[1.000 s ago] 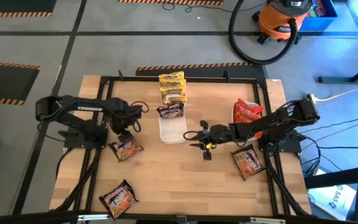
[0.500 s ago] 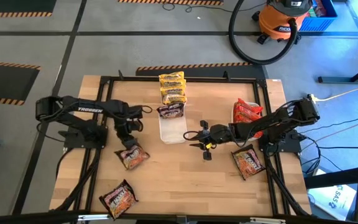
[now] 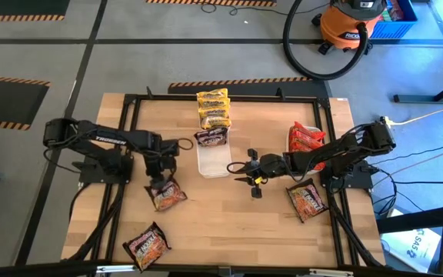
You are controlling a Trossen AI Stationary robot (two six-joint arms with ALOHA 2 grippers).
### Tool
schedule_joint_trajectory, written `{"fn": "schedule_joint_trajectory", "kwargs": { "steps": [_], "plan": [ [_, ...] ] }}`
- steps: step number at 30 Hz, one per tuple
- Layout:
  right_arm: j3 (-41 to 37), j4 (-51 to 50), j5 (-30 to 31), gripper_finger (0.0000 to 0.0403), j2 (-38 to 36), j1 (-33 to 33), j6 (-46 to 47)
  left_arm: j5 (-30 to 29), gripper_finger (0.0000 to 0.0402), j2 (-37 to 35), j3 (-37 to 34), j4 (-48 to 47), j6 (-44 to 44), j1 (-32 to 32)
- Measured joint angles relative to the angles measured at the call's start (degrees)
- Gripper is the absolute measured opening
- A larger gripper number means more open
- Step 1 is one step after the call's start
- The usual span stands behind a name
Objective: Sort Maruchan noodles
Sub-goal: Put the black noodle pack into the bottom left white bin
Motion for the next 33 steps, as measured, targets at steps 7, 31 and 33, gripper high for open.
{"fn": "schedule_joint_trajectory", "kwargs": {
  "steps": [7, 31, 33],
  "plan": [
    [0.0, 0.0, 0.0, 0.0089, 0.0, 0.0, 0.0, 3.9, 0.0227, 0.0, 0.0, 0.3, 1.6, -0.2],
    [0.0, 0.0, 0.0, 0.0089, 0.0, 0.0, 0.0, -5.3, 0.0213, 4.7, 0.1, 12.3, -3.4, -10.2],
    [0.0, 0.0, 0.0, 0.0089, 0.0, 0.0, 0.0, -4.8, 0.0199, 5.7, 0.1, 13.1, -3.5, -10.6]
  ]
}}
